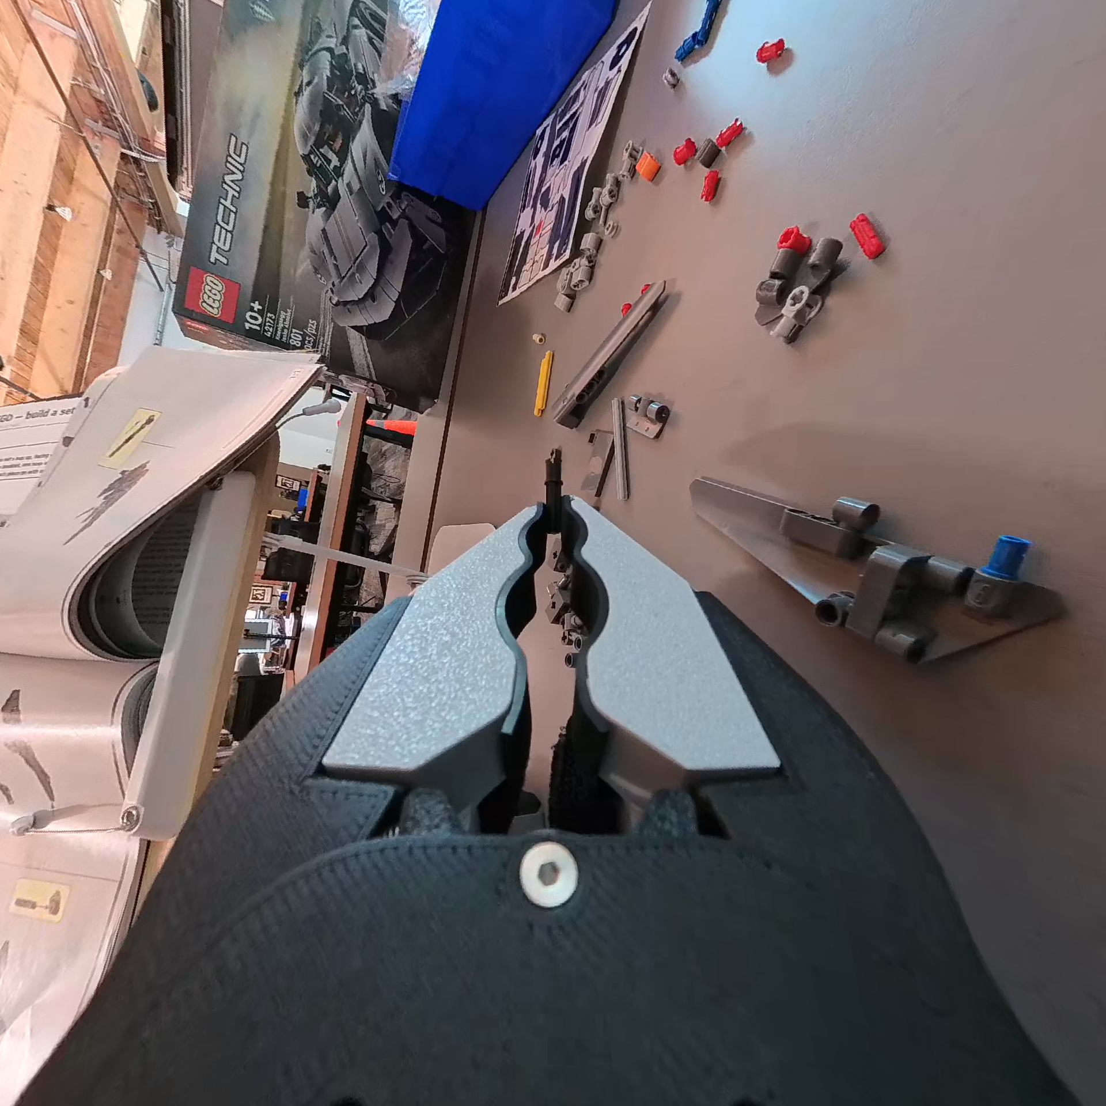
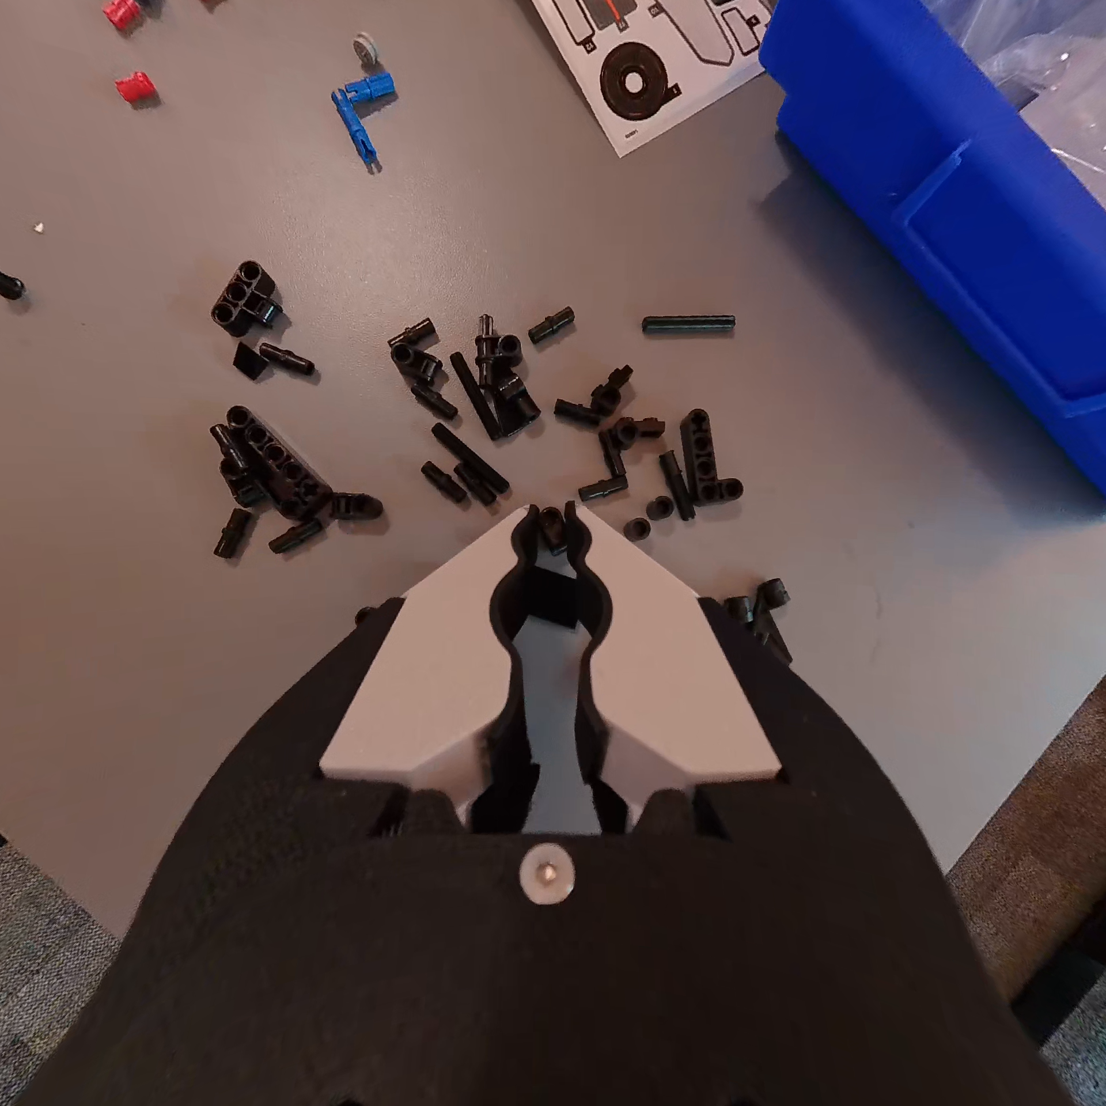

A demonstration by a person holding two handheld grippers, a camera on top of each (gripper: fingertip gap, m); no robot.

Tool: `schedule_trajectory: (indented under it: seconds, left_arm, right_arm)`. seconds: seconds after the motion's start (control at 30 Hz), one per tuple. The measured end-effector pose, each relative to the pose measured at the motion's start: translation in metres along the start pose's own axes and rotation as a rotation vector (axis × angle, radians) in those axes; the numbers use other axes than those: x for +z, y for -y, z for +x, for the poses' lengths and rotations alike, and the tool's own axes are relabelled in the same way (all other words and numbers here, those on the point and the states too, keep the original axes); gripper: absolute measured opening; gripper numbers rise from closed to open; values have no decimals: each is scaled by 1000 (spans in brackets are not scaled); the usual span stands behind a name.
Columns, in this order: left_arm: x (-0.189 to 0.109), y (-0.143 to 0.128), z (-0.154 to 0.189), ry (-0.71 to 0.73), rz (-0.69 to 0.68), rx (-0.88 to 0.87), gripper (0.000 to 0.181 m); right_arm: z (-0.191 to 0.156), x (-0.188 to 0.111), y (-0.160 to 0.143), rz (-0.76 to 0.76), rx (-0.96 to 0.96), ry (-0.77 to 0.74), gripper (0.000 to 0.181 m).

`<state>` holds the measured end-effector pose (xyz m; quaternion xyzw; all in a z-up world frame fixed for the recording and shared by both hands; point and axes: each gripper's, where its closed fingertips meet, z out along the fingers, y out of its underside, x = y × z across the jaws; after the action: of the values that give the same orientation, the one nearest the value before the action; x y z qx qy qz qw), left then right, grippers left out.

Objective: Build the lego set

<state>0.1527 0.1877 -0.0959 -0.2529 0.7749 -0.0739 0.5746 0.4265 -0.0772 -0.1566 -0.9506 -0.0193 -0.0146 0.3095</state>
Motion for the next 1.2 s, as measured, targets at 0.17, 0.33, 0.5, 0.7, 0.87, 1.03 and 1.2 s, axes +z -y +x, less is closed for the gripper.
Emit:
schedule_trajectory:
  seconds: [0.17,0.33,0.5,0.7,0.87,1.03,1.2]
  left_arm:
    - [1,-1,0,2,-5,1,1]
    - [0,-1,-1,4,-4,2,1]
    - [0,0,-1,6,-3,2,1]
    - [-2,1,-2,11,1,4,1]
    - [-3,3,-3,13,5,7,1]
    - [-5,4,-4,18,8,6,1]
    - [-6,5,-4,16,13,8,1]
  right_arm:
    - [1,0,1,16,-2,1,5]
    - [-3,-2,9,41,-12,10,5]
    - [-20,-7,28,65,-62,21,5]
    - [-68,-1,63,74,-189,77,5]
    - [-134,17,96,70,-346,172,5]
    - [-202,36,119,74,-479,291,5]
    - [-257,56,122,46,-577,392,5]
